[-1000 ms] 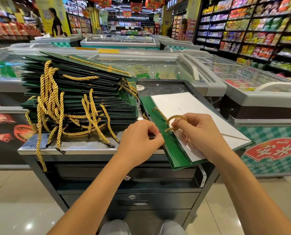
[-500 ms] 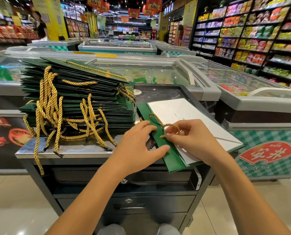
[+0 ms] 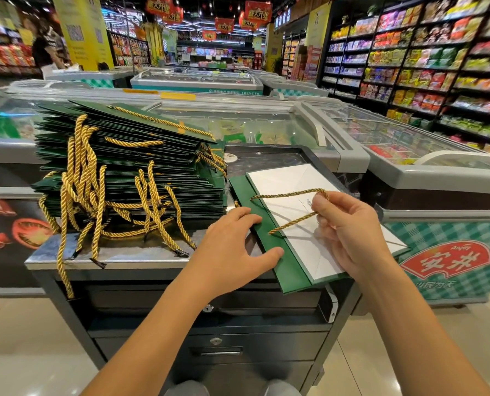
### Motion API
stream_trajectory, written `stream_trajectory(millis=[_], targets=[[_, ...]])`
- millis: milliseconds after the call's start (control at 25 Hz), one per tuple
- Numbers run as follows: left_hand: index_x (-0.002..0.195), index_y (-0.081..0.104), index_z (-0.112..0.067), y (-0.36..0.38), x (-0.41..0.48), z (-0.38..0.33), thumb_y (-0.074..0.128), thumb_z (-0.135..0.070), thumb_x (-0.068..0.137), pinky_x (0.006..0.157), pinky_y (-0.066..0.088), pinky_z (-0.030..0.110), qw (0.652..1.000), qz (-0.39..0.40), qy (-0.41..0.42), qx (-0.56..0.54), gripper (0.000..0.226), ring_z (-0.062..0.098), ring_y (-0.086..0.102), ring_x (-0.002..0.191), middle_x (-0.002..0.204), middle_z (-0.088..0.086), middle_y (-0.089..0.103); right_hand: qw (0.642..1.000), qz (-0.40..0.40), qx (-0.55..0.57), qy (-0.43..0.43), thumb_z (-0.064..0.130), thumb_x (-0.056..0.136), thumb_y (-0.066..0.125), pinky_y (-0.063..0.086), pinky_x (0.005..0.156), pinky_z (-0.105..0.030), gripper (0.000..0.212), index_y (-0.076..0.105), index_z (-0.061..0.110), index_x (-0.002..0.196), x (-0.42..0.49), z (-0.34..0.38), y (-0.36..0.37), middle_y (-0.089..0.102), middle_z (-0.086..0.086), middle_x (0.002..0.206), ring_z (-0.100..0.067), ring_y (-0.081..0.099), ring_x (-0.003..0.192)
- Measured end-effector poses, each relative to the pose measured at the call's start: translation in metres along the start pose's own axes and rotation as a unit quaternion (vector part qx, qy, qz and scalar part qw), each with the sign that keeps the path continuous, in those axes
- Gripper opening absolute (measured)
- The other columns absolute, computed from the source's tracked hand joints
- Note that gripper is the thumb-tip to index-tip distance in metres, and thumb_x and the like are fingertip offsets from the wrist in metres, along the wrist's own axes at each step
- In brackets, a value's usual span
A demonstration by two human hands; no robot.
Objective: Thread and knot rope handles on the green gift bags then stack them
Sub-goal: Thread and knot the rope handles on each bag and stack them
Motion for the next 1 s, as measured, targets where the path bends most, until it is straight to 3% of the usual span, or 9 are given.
stream_trajectory(millis=[160, 320, 400, 480, 600, 760, 880, 920, 1000], targets=[[0.148, 0.043, -0.026, 0.0, 0.0, 0.0, 0.059, -0.067, 0.086, 0.118, 0.027, 0.032, 1.0, 0.008, 0.006, -0.005, 0.077, 0.008, 0.028, 0.144, 0.156, -0.014, 0.031, 0.97, -0.05, -0.224, -0.078, 0.008, 0.09, 0.073, 0.042, 0.043, -0.025, 0.026, 0.066, 0.012, 0.114, -0.004, 0.025, 0.002, 0.065, -0.007, 0.085, -0.013, 0.055, 0.051], [0.149, 0.042, -0.025, -0.001, 0.0, -0.004, 0.057, -0.066, 0.088, 0.121, 0.025, 0.033, 1.0, 0.007, 0.012, 0.009, 0.075, 0.008, 0.027, 0.145, 0.158, -0.013, 0.03, 0.86, -0.021, -0.492, -0.133, 0.018, 0.087, 0.075, 0.051, 0.057, -0.027, 0.034, 0.067, 0.019, 0.12, 0.011, 0.049, 0.026, 0.067, 0.0, 0.083, -0.01, 0.063, 0.062], [0.148, 0.041, -0.025, -0.004, -0.002, -0.009, 0.056, -0.061, 0.091, 0.121, 0.02, 0.03, 1.0, 0.005, 0.022, 0.018, 0.069, 0.008, 0.031, 0.142, 0.155, -0.013, 0.036, 0.788, -0.013, -0.597, -0.153, 0.019, 0.088, 0.071, 0.056, 0.07, -0.035, 0.023, 0.076, 0.014, 0.11, 0.022, 0.051, 0.033, 0.071, 0.002, 0.084, -0.013, 0.065, 0.074], [0.15, 0.038, -0.029, -0.004, -0.003, -0.011, 0.052, -0.06, 0.093, 0.118, 0.014, 0.026, 0.999, 0.009, 0.03, 0.032, 0.067, 0.008, 0.031, 0.141, 0.153, -0.014, 0.037, 0.752, -0.012, -0.64, -0.161, 0.02, 0.09, 0.066, 0.06, 0.075, -0.042, 0.015, 0.08, 0.015, 0.095, 0.031, 0.055, 0.031, 0.075, 0.0, 0.084, -0.019, 0.068, 0.08], [0.155, 0.031, -0.033, 0.002, -0.001, -0.007, 0.044, -0.067, 0.093, 0.125, 0.007, 0.034, 0.997, 0.03, 0.021, 0.073, 0.072, 0.011, 0.016, 0.151, 0.163, -0.014, 0.022, 0.765, -0.028, -0.625, -0.154, 0.029, 0.093, 0.065, 0.06, 0.073, -0.043, 0.017, 0.077, 0.018, 0.089, 0.039, 0.069, 0.016, 0.072, 0.003, 0.082, -0.019, 0.067, 0.078], [0.155, 0.031, -0.032, 0.007, 0.001, -0.006, 0.043, -0.065, 0.093, 0.125, 0.007, 0.034, 0.995, 0.044, 0.017, 0.083, 0.071, 0.009, 0.014, 0.151, 0.163, -0.013, 0.02, 0.794, -0.037, -0.595, -0.116, 0.039, 0.094, 0.062, 0.055, 0.07, -0.038, 0.026, 0.072, 0.018, 0.08, 0.047, 0.062, -0.003, 0.069, 0.006, 0.077, -0.019, 0.066, 0.08], [0.152, 0.032, -0.03, 0.003, 0.001, -0.002, 0.046, -0.066, 0.09, 0.12, 0.022, 0.036, 0.998, 0.038, 0.003, 0.057, 0.073, 0.013, 0.022, 0.146, 0.152, -0.01, 0.033, 0.761, -0.048, -0.643, -0.073, 0.066, 0.085, 0.045, 0.044, 0.066, -0.038, 0.044, 0.052, 0.026, 0.069, 0.048, 0.055, -0.022, 0.055, 0.004, 0.071, -0.027, 0.055, 0.076], [0.152, 0.031, -0.029, 0.002, 0.002, -0.001, 0.046, -0.066, 0.09, 0.119, 0.024, 0.036, 0.998, 0.038, -0.002, 0.057, 0.073, 0.014, 0.025, 0.144, 0.149, -0.01, 0.036, 0.745, -0.043, -0.664, -0.053, 0.065, 0.085, 0.047, 0.044, 0.066, -0.039, 0.044, 0.051, 0.022, 0.074, 0.046, 0.054, -0.028, 0.054, 0.001, 0.073, -0.029, 0.054, 0.077], [0.152, 0.03, -0.029, 0.003, 0.004, 0.001, 0.046, -0.064, 0.092, 0.118, 0.021, 0.035, 0.997, 0.041, -0.014, 0.057, 0.072, 0.013, 0.026, 0.144, 0.15, -0.01, 0.037, 0.743, -0.037, -0.668, -0.027, 0.044, 0.092, 0.06, 0.049, 0.072, -0.039, 0.033, 0.058, 0.011, 0.094, 0.044, 0.054, -0.038, 0.063, -0.005, 0.086, -0.03, 0.062, 0.084]])
Point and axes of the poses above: each hand's wrist, its own x-axis towards the middle knuckle, its own y-axis out of the palm, z = x × y, the point moved 10 cm from there along x, towards the middle knuckle
